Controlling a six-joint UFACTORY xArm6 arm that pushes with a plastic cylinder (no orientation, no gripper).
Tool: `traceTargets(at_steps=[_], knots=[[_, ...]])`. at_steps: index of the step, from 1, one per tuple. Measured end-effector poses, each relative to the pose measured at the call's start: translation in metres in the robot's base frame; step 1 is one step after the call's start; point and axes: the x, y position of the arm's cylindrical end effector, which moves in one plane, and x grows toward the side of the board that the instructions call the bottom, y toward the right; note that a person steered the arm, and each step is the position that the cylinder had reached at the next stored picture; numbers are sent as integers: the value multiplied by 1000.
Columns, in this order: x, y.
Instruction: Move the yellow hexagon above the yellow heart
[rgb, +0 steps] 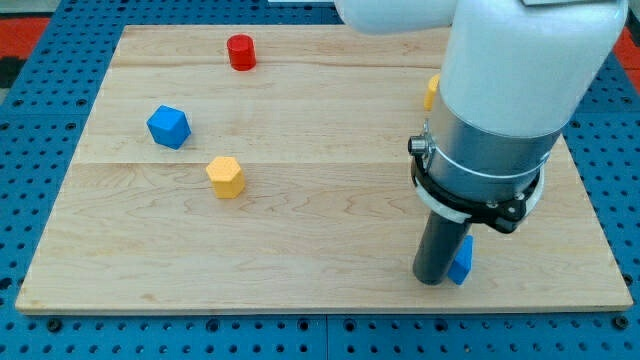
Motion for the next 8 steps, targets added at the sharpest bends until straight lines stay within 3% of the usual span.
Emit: traceTargets(at_steps=[1, 3, 6, 8], knots=[[0, 0], [-10, -117], [-99, -225], [-167, -227]])
